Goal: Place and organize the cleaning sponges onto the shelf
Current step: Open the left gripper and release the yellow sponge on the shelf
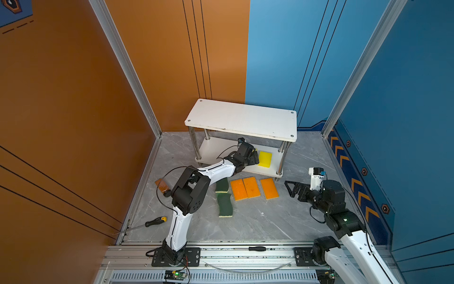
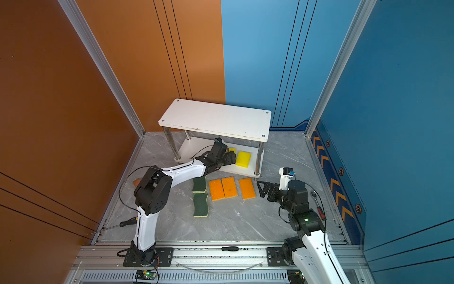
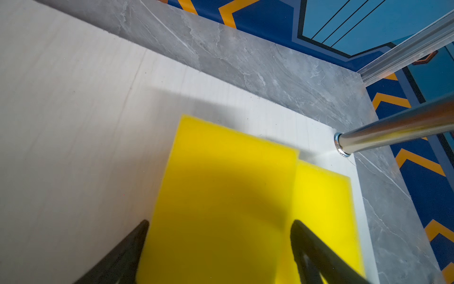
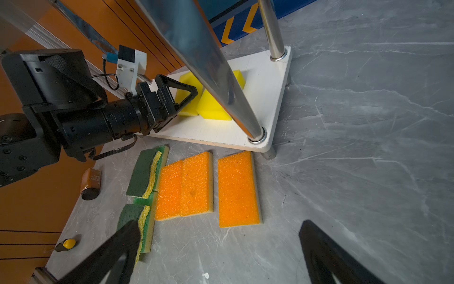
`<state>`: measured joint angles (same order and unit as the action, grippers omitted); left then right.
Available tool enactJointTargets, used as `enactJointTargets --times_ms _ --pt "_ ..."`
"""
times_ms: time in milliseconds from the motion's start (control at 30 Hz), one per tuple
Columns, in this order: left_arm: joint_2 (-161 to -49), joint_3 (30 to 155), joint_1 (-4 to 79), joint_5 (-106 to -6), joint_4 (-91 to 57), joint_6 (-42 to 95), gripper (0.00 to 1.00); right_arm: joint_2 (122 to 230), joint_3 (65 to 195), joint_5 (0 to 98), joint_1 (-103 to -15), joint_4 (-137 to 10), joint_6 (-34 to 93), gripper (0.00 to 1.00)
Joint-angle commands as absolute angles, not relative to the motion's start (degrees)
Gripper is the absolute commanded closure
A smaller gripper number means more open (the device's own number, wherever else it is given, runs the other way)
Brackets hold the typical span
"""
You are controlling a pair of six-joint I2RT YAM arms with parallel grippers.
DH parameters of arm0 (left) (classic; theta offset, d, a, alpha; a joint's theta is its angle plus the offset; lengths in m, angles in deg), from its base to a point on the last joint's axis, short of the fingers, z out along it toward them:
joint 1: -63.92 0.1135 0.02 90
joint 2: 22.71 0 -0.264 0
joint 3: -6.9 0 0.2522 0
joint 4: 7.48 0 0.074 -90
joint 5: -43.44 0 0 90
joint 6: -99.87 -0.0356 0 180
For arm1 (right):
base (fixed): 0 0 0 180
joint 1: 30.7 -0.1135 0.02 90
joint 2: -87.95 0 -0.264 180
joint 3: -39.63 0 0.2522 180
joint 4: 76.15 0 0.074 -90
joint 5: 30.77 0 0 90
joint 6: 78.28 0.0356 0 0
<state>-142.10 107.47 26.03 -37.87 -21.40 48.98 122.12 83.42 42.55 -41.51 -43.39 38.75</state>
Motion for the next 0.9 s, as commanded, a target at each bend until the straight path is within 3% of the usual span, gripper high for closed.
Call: enactJointTargets --times_ms 0,867 --pt "-143.56 107.24 26.30 -39.00 -23.59 49.57 0.10 121.87 82.68 42.53 -41.14 -42.42 38.26 0.00" --pt "-141.89 105.31 26.22 -37.63 -23.35 49.60 0.07 121.70 82.51 42.36 -41.09 -42.44 38.53 0.00"
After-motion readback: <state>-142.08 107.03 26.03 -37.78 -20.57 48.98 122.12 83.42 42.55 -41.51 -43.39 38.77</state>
